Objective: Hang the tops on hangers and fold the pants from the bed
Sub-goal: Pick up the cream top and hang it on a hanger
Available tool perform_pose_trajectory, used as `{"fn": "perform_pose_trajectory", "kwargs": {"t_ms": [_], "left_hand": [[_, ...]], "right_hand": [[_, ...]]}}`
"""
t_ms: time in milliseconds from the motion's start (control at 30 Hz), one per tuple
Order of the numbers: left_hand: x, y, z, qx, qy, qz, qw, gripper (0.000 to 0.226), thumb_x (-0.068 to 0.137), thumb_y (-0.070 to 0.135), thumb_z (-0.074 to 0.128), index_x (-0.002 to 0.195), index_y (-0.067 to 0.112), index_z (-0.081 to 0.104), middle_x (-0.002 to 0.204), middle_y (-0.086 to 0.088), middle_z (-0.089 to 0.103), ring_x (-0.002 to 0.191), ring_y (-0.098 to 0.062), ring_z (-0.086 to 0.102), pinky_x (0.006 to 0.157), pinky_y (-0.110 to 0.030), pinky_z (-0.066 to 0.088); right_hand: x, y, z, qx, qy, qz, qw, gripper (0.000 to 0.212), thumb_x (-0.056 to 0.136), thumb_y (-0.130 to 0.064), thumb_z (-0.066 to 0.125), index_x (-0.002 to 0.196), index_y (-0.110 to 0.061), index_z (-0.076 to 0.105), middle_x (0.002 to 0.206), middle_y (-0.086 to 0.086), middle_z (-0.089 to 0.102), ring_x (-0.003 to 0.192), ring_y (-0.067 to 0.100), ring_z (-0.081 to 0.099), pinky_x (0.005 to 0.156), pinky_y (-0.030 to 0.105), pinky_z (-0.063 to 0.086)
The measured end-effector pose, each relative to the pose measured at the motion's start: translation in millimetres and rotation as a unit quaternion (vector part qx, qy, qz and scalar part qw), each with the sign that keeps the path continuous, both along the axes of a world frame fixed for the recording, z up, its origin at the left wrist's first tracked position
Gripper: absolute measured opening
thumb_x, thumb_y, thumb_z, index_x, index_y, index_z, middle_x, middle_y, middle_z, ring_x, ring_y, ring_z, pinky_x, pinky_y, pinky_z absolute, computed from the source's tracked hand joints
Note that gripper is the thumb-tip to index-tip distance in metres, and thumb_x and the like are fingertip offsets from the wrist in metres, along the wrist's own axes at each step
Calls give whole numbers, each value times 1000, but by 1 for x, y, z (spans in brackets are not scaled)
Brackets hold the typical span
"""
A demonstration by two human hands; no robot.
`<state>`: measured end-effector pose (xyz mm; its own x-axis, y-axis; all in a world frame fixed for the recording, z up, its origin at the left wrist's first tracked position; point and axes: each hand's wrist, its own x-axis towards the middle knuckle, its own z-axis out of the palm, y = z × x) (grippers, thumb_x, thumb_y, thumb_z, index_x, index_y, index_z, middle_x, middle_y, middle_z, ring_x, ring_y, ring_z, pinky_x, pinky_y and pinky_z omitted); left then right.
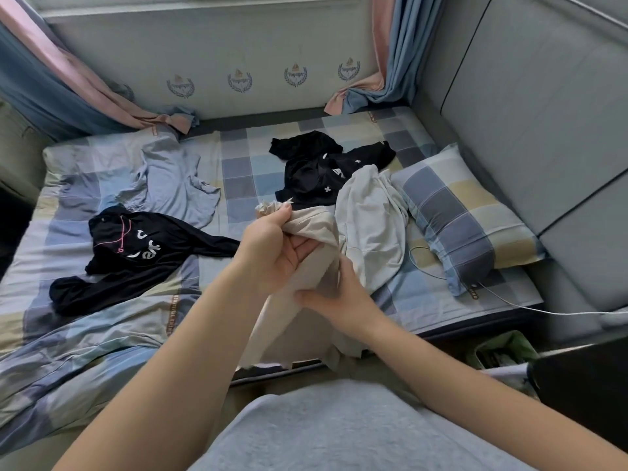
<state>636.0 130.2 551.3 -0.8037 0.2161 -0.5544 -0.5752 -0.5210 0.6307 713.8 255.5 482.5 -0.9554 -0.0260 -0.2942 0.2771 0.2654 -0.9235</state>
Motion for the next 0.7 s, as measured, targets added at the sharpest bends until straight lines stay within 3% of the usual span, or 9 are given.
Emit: {"fn": "perform_pose_trajectory", "kwargs": {"t_ms": [67, 133, 200, 300, 367, 467, 533, 633, 700], "left_hand": [[-1, -2, 6, 15, 5, 0, 1000, 34, 108, 19, 43, 116, -10, 58, 90, -25, 74, 73, -28, 76, 58, -35, 61], [-4, -6, 10, 20, 13, 8, 1000, 30, 107, 18, 44, 106, -8, 60, 91, -24, 74, 75, -29, 76, 59, -37, 61], [-8, -13, 12, 34, 14, 21, 999, 28, 107, 17, 45, 97, -4, 61, 89, -23, 74, 75, -28, 76, 61, -37, 62], [-10, -22, 6, 24, 18, 53, 998, 25, 106, 16, 46, 92, 1, 59, 85, -19, 75, 74, -26, 76, 61, -36, 62], [-13, -30, -3, -47, 28, 82, 995, 17, 106, 17, 49, 103, 3, 58, 86, -15, 75, 72, -23, 75, 59, -33, 60], [-20, -44, -20, -191, 49, 109, 974, 14, 104, 19, 53, 107, 8, 60, 97, -11, 69, 73, -19, 71, 61, -32, 58], [-19, -46, -30, -249, 60, 58, 965, 25, 102, 24, 59, 119, 6, 62, 102, -9, 70, 79, -19, 70, 64, -31, 57], [-6, -30, -38, -311, 95, -105, 940, 56, 89, 40, 73, 133, 10, 57, 111, -3, 72, 84, -13, 70, 63, -28, 58], [8, -17, -44, -355, 118, -210, 903, 93, 73, 59, 79, 146, 16, 43, 128, 2, 64, 97, -9, 66, 83, -33, 60]], "right_hand": [[-5, -1, -13, -19, -3, -4, 1000, 56, 86, -18, 75, 135, -23, 48, 131, -6, 59, 124, 14, 55, 95, 17, 47], [-9, 1, -22, 23, -41, 6, 999, 15, 95, -14, 60, 110, -15, 65, 112, 7, 70, 107, 27, 63, 88, 27, 52], [-10, 6, -28, 46, -61, -1, 997, 19, 98, -14, 53, 101, 0, 66, 103, 21, 69, 97, 34, 64, 82, 35, 48], [-15, 19, -17, 48, -48, -19, 998, 22, 101, -14, 49, 105, 0, 65, 95, 15, 66, 88, 21, 56, 74, 37, 45], [-23, 33, -6, 44, -34, -78, 995, 21, 103, -12, 46, 106, -3, 64, 95, 14, 66, 86, 20, 56, 73, 35, 47], [-40, 57, 15, 33, -10, -149, 988, 24, 102, -5, 42, 89, -11, 61, 81, 7, 60, 70, 14, 51, 58, 19, 42], [-51, 66, 34, 20, 3, -154, 988, 29, 103, -7, 43, 82, -18, 59, 76, 2, 58, 68, 11, 50, 58, 17, 43], [-64, 70, 55, -16, 13, -151, 988, 26, 104, -9, 44, 84, -17, 59, 84, 11, 55, 78, 22, 47, 72, 35, 40], [-69, 68, 65, -62, 11, -164, 984, 23, 104, -9, 44, 87, -14, 60, 81, 13, 56, 74, 24, 47, 71, 38, 41]]}}
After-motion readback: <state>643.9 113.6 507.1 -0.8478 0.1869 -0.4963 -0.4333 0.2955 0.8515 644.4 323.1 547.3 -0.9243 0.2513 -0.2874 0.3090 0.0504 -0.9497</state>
